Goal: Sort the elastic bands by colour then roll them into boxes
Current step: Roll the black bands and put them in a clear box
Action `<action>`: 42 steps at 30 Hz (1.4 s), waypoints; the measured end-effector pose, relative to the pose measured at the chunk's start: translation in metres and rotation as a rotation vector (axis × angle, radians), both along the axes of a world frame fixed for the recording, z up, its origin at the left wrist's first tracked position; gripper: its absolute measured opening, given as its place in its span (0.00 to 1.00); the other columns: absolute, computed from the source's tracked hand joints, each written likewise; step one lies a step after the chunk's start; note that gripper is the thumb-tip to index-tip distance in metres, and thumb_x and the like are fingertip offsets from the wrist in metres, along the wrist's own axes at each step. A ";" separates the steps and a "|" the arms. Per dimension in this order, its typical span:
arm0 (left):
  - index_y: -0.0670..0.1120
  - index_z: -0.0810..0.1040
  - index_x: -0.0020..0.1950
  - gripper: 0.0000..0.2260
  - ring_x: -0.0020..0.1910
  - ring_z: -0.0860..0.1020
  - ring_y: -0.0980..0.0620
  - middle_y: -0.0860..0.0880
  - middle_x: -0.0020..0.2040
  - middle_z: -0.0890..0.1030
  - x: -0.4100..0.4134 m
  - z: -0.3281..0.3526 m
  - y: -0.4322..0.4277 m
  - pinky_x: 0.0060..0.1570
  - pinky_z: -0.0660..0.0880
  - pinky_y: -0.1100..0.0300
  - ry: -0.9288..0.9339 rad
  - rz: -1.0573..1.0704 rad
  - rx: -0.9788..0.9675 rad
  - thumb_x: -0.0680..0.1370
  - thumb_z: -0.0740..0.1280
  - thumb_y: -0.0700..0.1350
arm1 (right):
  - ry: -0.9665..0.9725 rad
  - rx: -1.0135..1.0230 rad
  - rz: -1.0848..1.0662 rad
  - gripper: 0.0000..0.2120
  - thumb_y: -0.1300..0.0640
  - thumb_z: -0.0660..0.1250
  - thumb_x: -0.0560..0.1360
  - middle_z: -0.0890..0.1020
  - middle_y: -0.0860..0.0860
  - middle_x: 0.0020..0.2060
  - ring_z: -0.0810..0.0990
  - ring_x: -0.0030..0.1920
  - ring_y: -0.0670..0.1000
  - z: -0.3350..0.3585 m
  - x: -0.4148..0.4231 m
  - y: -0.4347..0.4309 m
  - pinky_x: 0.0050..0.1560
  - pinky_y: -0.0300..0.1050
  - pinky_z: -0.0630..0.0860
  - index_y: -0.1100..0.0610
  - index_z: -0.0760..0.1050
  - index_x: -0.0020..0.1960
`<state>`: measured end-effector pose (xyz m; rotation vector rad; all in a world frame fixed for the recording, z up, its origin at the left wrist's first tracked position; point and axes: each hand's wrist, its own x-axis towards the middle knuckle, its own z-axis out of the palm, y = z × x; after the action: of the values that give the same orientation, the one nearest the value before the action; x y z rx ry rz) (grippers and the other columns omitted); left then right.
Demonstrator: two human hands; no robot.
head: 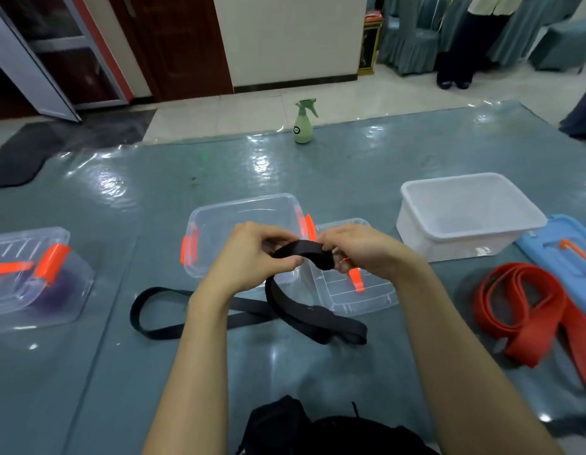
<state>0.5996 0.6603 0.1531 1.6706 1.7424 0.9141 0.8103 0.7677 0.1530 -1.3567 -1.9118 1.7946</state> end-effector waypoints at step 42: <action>0.55 0.90 0.57 0.12 0.45 0.87 0.59 0.61 0.43 0.86 -0.025 0.008 -0.024 0.55 0.83 0.62 -0.151 0.025 0.050 0.75 0.83 0.46 | 0.147 0.416 0.109 0.11 0.62 0.81 0.72 0.70 0.50 0.29 0.86 0.33 0.56 0.010 -0.018 -0.022 0.40 0.55 0.83 0.58 0.81 0.49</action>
<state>0.5742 0.6367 0.1615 1.5707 1.6557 1.0744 0.7926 0.7455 0.1629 -0.9706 -2.1534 1.3829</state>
